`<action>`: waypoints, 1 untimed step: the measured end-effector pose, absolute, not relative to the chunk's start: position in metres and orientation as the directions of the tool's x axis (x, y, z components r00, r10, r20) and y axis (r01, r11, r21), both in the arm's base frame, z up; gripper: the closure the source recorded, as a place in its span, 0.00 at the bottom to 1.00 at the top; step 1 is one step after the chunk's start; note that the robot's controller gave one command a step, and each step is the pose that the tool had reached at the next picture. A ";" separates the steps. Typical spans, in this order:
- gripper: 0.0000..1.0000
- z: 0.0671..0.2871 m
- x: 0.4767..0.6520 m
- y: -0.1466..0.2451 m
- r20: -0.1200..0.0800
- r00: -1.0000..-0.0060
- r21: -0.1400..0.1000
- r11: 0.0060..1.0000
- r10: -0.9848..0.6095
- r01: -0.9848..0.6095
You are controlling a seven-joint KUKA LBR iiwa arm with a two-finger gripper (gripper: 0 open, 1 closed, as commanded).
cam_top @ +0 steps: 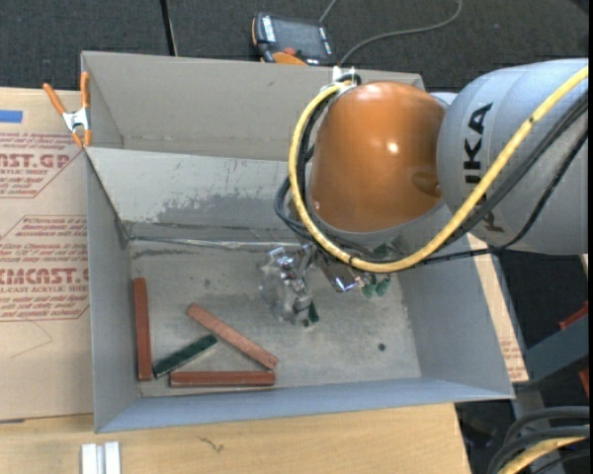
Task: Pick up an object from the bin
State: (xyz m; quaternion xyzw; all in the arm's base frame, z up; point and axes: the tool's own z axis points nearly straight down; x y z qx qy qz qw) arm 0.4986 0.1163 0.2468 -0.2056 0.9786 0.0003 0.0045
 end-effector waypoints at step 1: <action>0.00 0.244 0.497 0.116 -0.003 -0.916 0.000 0.916 -0.401 -0.401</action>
Offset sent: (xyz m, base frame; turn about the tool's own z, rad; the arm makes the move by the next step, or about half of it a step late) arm 0.0000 0.0000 0.0000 0.0000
